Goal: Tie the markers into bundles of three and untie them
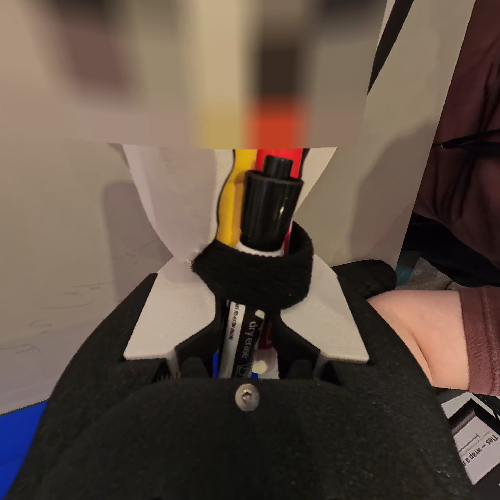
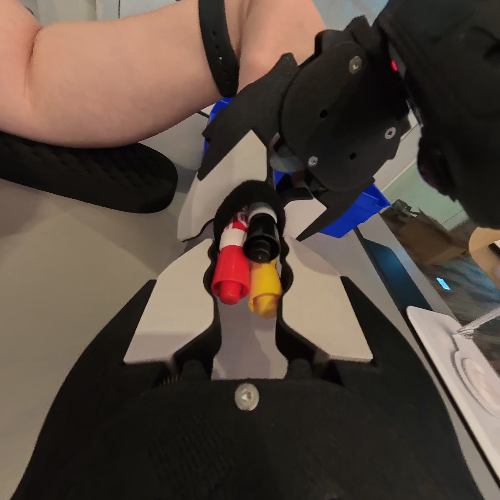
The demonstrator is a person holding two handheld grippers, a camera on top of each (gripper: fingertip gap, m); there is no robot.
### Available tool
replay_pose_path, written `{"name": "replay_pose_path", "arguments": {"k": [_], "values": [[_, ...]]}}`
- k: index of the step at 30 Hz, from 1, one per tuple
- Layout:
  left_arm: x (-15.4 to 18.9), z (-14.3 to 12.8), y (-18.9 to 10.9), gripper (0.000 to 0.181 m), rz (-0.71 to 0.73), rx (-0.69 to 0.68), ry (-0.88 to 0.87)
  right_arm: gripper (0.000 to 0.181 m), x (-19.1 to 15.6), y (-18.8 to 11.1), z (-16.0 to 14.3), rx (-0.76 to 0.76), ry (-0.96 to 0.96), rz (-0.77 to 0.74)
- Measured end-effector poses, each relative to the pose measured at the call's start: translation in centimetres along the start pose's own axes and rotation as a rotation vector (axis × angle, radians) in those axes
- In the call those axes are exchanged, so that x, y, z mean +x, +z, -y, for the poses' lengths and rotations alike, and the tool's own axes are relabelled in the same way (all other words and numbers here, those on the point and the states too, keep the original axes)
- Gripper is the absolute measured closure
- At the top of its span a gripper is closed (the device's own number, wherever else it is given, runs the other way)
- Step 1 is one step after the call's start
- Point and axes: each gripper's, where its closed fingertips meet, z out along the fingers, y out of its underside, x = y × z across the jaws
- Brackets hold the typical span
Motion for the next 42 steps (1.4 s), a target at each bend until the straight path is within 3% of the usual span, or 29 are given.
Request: {"name": "replay_pose_path", "arguments": {"k": [13, 32, 42], "values": [[0.8, 0.2, 0.0, 0.139, -0.042, 0.006, 0.019, 0.132, -0.8, -0.4, 0.3, 0.035, -0.097, 0.010], [1.7, 0.3, 0.1, 0.139, -0.077, 0.001, 0.029, 0.143, -0.6, -0.8, 0.4, 0.020, -0.332, -0.084], [1.8, 0.4, 0.4, 0.139, -0.088, -0.006, 0.029, 0.146, -0.5, -0.9, 0.2, 0.023, -0.337, -0.095]]}}
